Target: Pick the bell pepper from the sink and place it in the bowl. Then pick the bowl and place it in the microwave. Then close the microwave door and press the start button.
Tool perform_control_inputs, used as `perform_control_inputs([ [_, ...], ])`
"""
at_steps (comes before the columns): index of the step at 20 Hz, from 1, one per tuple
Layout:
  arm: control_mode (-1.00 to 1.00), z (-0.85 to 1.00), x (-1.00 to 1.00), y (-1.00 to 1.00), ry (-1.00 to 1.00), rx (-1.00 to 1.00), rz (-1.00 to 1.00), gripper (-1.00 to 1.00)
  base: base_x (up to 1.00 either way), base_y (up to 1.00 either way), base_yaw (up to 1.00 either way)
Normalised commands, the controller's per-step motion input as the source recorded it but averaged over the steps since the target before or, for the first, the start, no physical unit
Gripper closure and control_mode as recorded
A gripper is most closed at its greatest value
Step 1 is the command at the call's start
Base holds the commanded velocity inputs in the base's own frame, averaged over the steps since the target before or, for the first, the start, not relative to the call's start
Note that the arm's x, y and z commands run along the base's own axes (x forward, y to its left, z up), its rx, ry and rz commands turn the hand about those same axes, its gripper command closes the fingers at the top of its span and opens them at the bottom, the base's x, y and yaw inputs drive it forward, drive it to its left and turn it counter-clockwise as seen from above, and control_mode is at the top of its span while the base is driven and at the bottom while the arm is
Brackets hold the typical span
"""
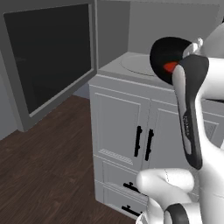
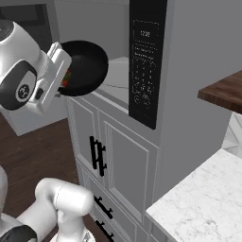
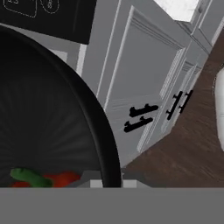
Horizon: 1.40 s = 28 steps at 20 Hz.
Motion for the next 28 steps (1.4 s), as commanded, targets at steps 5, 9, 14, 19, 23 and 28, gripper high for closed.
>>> perform_control_inputs([
  [5, -1.00, 0.01, 0.16, 0.15, -0.13, -0.02, -0.19, 1.00, 0.00, 0.00, 0.00],
  [9, -1.00, 0.00, 0.28, 0.00, -0.07, 0.00, -0.20, 1.00, 0.00, 0.00, 0.00],
  [14, -1.00, 0.00, 0.77, -0.06, 0.01, 0.00, -0.04, 1.00, 0.00, 0.00, 0.00],
  [19, -1.00, 0.00, 0.64, -0.10, 0.00, 0.00, 0.00, 1.00, 0.00, 0.00, 0.00],
  [23, -1.00, 0.00, 0.58, -0.42, 0.01, 0.00, 0.00, 1.00, 0.00, 0.00, 0.00],
  [28, -1.00, -0.12, 0.60, -0.28, 0.06, 0.00, 0.00, 1.00, 0.00, 0.00, 0.00],
])
